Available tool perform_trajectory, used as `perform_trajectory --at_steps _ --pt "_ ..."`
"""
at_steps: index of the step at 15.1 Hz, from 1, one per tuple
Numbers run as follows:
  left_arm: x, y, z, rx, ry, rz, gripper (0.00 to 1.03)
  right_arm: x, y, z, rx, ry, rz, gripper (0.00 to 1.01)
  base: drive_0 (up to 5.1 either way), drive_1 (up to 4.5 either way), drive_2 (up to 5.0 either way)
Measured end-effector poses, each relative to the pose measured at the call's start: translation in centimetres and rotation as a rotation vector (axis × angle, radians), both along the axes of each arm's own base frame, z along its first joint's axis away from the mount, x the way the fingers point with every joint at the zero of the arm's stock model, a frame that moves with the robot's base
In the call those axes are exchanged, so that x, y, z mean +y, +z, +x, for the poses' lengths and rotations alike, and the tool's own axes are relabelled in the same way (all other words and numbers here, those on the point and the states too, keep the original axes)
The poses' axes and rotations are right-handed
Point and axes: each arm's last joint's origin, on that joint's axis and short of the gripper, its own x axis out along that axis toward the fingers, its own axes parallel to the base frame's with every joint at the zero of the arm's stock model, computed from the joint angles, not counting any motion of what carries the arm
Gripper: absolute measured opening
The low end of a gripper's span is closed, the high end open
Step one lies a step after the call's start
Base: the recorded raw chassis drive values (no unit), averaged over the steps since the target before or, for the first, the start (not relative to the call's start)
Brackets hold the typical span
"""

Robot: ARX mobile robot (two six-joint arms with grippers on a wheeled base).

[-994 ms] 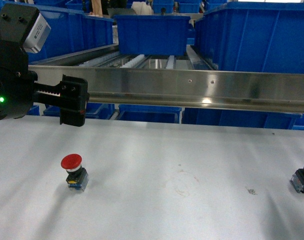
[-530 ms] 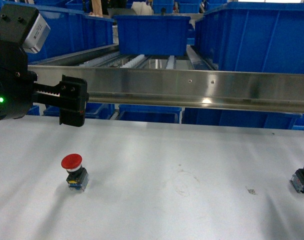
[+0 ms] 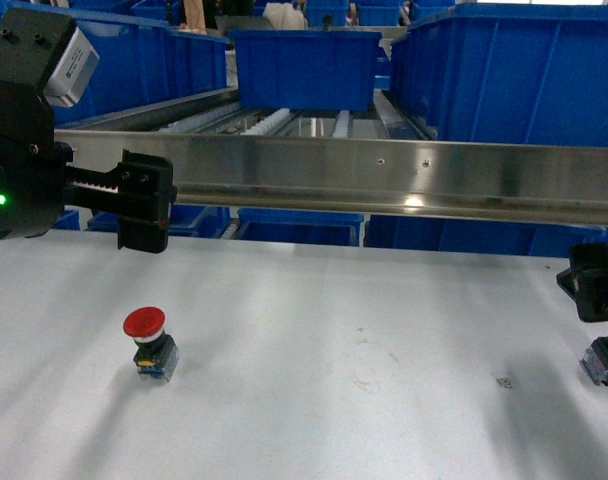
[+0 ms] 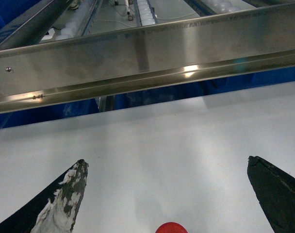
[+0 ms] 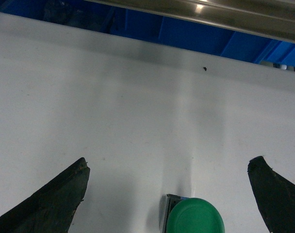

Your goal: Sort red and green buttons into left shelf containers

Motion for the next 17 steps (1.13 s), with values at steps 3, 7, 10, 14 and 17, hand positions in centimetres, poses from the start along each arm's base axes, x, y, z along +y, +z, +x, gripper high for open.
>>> perform_trajectory --at_steps 3,7,10,14,17 --pt "0.0 0.0 0.0 0.000 0.000 0.000 0.98 -0.8 -0.8 1.9 0.091 -0.006 0.017 0.98 0.0 0.00 0.0" --pt "0.0 0.0 0.0 0.000 0.001 0.000 0.98 -1.8 -2.4 2.3 0.204 -0.025 0.024 0.98 0.0 0.00 0.0" --pt "0.0 0.0 0.0 0.000 0.000 0.000 0.98 -1.8 -3.3 2.0 0.225 -0.016 0.016 0.98 0.0 0.00 0.0" --pt "0.0 0.0 0.0 0.000 0.001 0.000 0.98 -1.8 -6.6 2.0 0.283 -0.005 -0.002 0.98 0.0 0.00 0.0" --pt "0.0 0.0 0.0 0.000 0.000 0.000 0.98 -2.4 -6.4 3.1 0.252 -0.022 -0.008 0.94 0.0 0.00 0.0"
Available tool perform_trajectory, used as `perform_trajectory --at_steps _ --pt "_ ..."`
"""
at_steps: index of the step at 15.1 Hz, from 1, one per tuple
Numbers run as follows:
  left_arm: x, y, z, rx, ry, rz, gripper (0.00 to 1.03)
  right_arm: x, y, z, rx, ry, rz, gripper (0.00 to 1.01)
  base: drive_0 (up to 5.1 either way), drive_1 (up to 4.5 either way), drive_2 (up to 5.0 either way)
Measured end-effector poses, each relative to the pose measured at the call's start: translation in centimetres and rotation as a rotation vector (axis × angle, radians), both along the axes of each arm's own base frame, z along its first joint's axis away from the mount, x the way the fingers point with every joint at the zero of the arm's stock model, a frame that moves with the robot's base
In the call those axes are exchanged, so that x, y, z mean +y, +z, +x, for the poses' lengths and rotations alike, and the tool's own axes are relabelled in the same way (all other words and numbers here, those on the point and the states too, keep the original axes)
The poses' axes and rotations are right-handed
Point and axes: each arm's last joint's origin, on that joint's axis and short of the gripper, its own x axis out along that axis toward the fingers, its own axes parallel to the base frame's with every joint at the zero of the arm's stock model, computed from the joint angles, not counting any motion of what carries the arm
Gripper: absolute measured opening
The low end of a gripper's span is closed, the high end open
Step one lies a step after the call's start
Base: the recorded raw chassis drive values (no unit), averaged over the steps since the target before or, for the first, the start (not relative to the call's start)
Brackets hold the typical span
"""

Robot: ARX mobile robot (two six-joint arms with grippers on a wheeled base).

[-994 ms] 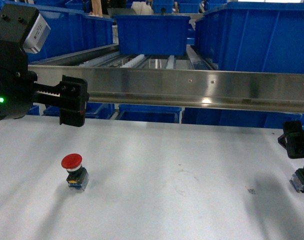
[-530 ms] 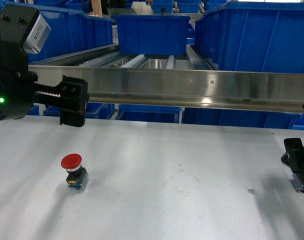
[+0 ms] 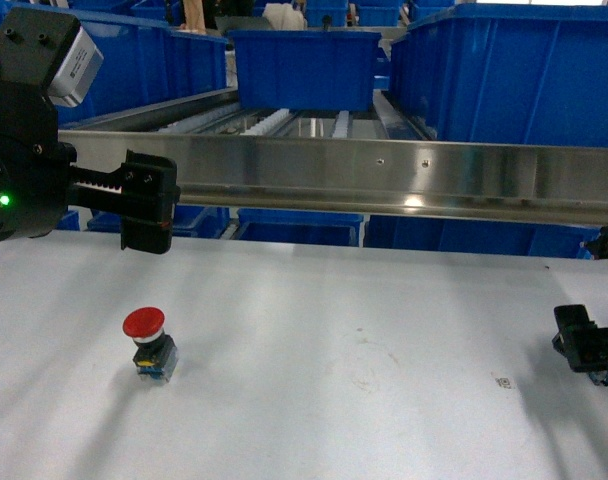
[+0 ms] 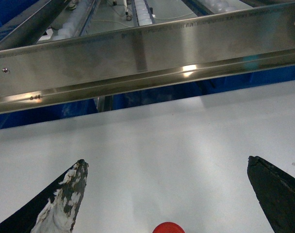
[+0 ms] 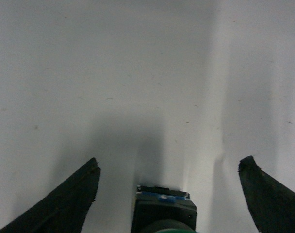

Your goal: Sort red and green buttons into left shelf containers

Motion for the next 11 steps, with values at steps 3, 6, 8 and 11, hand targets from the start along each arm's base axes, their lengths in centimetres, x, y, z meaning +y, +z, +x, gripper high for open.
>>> perform_trajectory --at_steps 3,6,8,11 --pt "0.0 0.0 0.0 0.000 0.000 0.000 0.98 -0.3 -0.2 0.0 0.001 -0.011 -0.004 0.61 0.0 0.00 0.0" --pt "0.0 0.0 0.0 0.000 0.000 0.000 0.98 -0.3 -0.5 -0.3 -0.009 -0.010 -0.004 0.30 0.0 0.00 0.0" --pt "0.0 0.0 0.0 0.000 0.000 0.000 0.98 -0.2 -0.6 -0.5 -0.025 -0.007 0.003 0.30 0.0 0.00 0.0" --pt "0.0 0.0 0.0 0.000 0.000 0.000 0.98 -0.3 0.0 -1.5 -0.074 0.005 0.029 0.30 0.0 0.00 0.0"
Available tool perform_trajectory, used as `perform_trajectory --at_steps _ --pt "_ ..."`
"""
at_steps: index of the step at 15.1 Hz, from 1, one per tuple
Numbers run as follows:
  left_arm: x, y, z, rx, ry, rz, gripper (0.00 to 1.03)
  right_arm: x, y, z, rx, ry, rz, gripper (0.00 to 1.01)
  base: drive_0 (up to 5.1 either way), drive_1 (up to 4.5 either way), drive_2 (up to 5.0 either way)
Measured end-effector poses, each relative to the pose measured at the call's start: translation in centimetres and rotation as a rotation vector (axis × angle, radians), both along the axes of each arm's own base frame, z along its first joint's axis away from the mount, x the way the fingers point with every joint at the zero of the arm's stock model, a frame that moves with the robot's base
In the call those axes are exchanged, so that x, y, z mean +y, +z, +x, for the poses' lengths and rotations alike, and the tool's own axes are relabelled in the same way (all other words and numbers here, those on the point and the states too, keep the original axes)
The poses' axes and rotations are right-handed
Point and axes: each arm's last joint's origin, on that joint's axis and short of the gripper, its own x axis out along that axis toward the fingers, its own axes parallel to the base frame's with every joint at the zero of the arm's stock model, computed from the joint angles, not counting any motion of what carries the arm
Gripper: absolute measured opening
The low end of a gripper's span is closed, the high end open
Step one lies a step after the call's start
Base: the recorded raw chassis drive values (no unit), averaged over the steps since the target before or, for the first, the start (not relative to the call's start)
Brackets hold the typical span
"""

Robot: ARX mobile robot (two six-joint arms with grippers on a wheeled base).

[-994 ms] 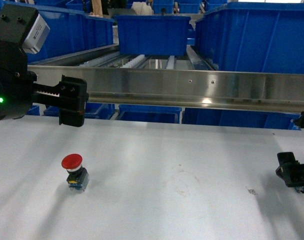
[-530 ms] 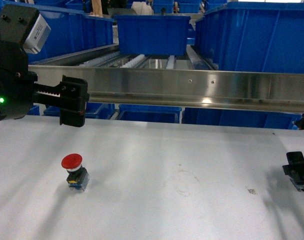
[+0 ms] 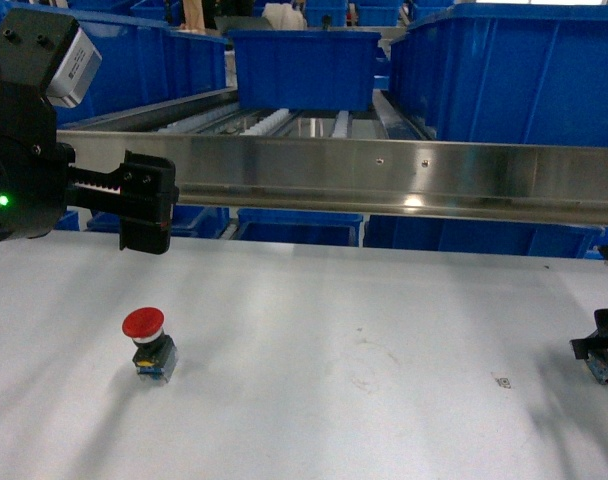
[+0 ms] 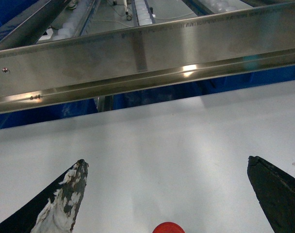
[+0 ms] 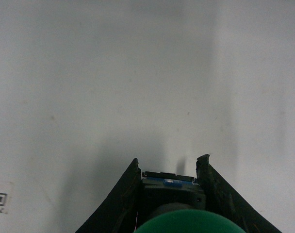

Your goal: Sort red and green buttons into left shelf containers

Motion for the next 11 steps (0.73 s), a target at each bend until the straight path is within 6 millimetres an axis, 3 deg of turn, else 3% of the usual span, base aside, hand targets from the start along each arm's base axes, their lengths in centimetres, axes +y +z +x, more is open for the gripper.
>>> perform_trajectory --at_steps 1,3,5,9,11 --pt "0.0 0.0 0.0 0.000 -0.001 0.000 0.98 -0.2 1.2 -0.5 -0.061 -0.010 0.014 0.30 0.0 0.00 0.0" --pt "0.0 0.0 0.0 0.000 0.000 0.000 0.98 -0.6 5.7 -2.2 -0.258 -0.035 0.046 0.30 0.0 0.00 0.0" --pt "0.0 0.0 0.0 0.000 0.000 0.000 0.98 -1.2 10.3 -5.6 -0.464 -0.068 0.042 0.30 0.0 0.00 0.0" --pt "0.0 0.0 0.0 0.000 0.000 0.000 0.98 -0.7 12.1 -15.5 -0.607 -0.141 0.070 0.30 0.0 0.00 0.0" --pt "0.0 0.0 0.0 0.000 0.000 0.000 0.98 -0.1 12.9 -17.6 -0.694 -0.151 0.102 0.30 0.0 0.00 0.0"
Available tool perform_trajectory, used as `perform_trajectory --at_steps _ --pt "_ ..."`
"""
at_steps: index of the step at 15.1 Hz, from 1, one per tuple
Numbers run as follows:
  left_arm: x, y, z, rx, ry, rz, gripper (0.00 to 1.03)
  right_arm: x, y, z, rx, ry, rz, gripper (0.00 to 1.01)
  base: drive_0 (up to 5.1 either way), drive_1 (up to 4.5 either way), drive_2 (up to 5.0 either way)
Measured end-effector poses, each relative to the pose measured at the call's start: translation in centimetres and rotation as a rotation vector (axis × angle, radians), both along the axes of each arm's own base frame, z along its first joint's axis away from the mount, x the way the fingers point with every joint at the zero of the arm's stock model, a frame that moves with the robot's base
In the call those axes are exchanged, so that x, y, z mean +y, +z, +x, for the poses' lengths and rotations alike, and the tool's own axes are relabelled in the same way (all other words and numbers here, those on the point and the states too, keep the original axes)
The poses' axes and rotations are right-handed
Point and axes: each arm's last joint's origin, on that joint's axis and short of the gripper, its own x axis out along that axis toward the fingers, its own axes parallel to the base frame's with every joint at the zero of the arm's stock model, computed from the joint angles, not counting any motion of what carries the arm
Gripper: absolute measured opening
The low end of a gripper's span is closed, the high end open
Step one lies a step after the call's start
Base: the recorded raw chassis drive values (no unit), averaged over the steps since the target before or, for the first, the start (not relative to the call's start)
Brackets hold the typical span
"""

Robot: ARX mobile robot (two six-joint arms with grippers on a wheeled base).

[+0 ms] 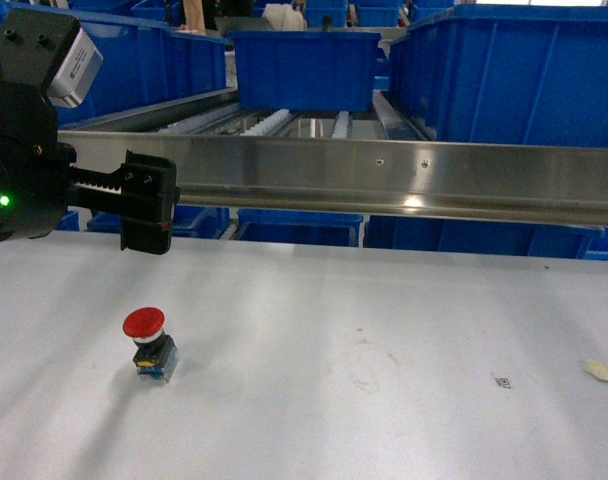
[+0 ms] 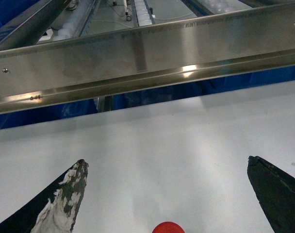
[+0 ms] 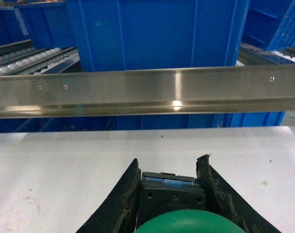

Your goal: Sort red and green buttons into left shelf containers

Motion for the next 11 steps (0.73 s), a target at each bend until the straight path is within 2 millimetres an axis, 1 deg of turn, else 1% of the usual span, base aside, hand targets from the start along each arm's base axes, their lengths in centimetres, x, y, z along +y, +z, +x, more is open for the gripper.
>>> perform_trajectory --at_steps 1,3,4,5,7,9,10,11 --pt "0.0 0.0 0.0 0.000 0.000 0.000 0.98 0.2 -0.2 -0.9 0.014 -0.013 0.020 0.30 0.0 0.00 0.0" --pt "0.0 0.0 0.0 0.000 0.000 0.000 0.98 0.7 -0.8 -3.3 0.059 -0.041 0.040 0.30 0.0 0.00 0.0" --pt "0.0 0.0 0.0 0.000 0.000 0.000 0.98 0.8 -0.3 -3.3 0.018 -0.043 0.025 0.30 0.0 0.00 0.0" --pt "0.0 0.0 0.0 0.000 -0.002 -0.001 0.98 0.7 0.1 -2.5 0.001 -0.051 0.019 0.30 0.0 0.00 0.0" --pt "0.1 -0.3 0.0 0.006 0.031 0.018 0.98 0.6 -0.3 -2.4 0.025 -0.056 0.023 0.29 0.0 0.00 0.0" --pt "0.7 -1.7 0.1 0.077 0.113 0.035 0.98 0.6 -0.2 -2.4 0.021 -0.056 0.022 0.29 0.0 0.00 0.0" --pt "1.0 -3.2 0.2 0.148 0.142 0.011 0.98 0.6 -0.2 -2.4 0.021 -0.056 0.022 0.29 0.0 0.00 0.0" --pt "1.0 -4.1 0.3 0.185 0.163 -0.004 0.98 0.6 -0.2 -2.4 0.021 -0.056 0.022 0.29 0.0 0.00 0.0"
